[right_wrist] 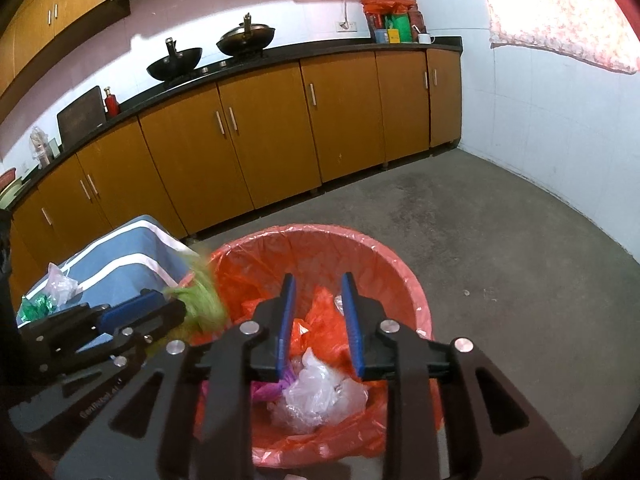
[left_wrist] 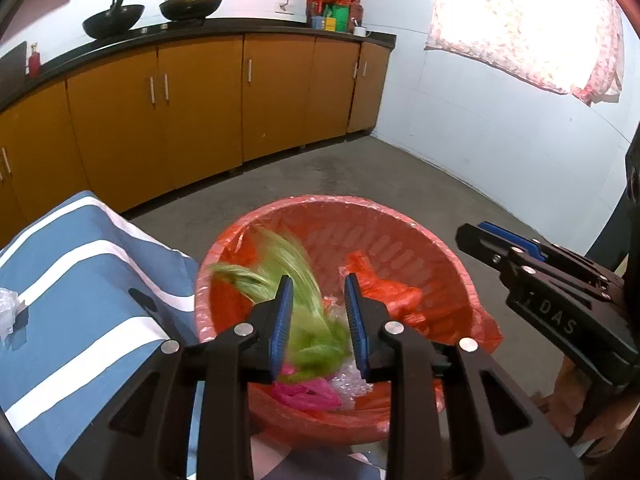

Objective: Collect trash
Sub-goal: 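Open the right tool over the basket while the left tool releases the green bag, then move both open tools back to the remaining bags on the table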

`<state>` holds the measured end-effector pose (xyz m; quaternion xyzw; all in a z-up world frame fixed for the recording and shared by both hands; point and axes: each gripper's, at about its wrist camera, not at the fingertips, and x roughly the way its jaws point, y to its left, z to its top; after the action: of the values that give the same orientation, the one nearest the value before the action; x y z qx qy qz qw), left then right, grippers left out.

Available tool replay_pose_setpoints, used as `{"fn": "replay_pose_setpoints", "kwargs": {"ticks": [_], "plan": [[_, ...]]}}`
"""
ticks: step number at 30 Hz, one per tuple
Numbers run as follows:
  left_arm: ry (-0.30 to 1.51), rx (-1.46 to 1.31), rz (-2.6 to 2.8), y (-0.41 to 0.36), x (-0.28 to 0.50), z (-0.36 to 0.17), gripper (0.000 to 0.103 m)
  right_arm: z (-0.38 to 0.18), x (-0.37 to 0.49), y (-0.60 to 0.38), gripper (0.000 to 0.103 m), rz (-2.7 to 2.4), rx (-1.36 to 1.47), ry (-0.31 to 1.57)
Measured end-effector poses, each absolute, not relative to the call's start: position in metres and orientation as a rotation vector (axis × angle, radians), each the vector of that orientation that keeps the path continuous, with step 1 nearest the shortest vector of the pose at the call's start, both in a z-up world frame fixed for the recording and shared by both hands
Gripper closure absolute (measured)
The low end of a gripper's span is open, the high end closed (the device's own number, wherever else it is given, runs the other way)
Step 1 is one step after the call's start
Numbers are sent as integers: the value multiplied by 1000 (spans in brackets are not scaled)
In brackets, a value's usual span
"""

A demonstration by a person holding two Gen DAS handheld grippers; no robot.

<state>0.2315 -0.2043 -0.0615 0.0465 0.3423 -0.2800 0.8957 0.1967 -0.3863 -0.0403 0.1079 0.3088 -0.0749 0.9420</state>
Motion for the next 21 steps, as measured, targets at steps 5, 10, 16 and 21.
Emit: {"fn": "replay_pose_setpoints", "kwargs": {"ticks": [5,10,16,21], "plan": [[708,81,-554,-193,234,-59,75,-38,197,-381,75,-151,205,630],[702,66,-518,-175,236,-58,70,-34,198,-369,72,-137,183,623],[700,55,-450,-146,241,-57,70,-30,201,-349,69,-105,147,620],[696,36,-372,-107,246,-54,69,-26,208,-333,67,-77,128,621]]}}
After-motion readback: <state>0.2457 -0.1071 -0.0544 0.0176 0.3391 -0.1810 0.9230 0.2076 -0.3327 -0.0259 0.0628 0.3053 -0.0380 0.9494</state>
